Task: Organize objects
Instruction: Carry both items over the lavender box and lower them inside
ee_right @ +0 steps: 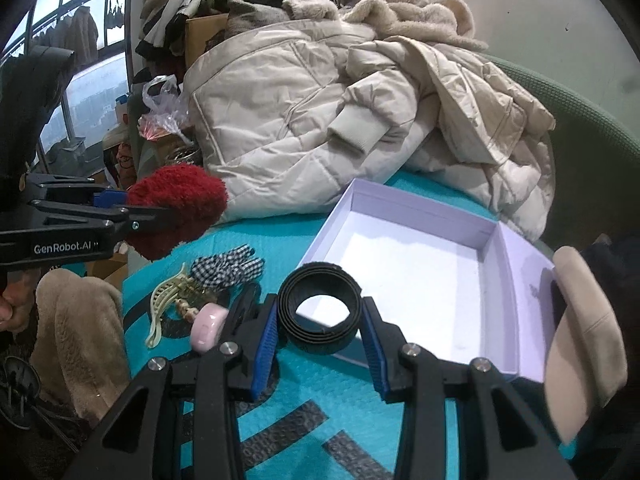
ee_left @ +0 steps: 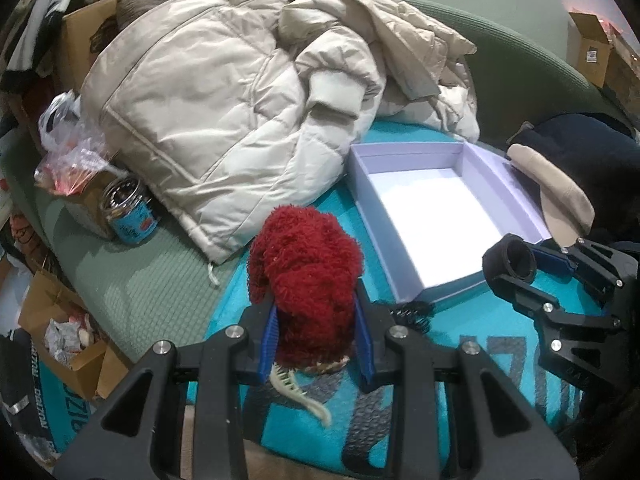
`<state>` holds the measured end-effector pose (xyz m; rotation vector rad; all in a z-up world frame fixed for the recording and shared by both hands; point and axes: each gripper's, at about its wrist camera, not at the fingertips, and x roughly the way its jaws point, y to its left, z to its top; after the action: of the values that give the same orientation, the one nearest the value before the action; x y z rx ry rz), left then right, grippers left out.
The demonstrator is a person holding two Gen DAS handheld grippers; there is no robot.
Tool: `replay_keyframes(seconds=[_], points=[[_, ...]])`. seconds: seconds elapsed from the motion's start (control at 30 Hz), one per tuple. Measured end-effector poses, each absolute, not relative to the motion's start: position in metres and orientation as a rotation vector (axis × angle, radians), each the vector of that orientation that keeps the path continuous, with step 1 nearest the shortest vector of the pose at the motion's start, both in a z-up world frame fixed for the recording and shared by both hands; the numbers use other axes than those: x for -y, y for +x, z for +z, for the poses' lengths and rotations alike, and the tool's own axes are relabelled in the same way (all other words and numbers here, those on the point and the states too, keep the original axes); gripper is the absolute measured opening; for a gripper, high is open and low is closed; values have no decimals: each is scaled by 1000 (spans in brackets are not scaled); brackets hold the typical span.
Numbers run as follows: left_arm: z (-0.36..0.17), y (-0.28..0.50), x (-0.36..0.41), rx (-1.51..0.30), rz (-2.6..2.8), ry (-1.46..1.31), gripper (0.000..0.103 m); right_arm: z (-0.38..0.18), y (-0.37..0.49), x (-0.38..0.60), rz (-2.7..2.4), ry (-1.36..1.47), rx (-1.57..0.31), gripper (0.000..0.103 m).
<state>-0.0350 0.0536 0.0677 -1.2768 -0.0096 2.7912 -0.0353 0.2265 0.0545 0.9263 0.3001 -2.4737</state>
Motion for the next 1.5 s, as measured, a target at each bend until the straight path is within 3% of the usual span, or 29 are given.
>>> replay_keyframes(seconds=[0.53,1.5], points=[[70,-72,-119,-50,2690,-1227,31,58,-67,-259,-2530,953,-274,40],[17,-146,-200,-170,2514,-1246,31,17,-117,-302,-2599,1069,-204,40]])
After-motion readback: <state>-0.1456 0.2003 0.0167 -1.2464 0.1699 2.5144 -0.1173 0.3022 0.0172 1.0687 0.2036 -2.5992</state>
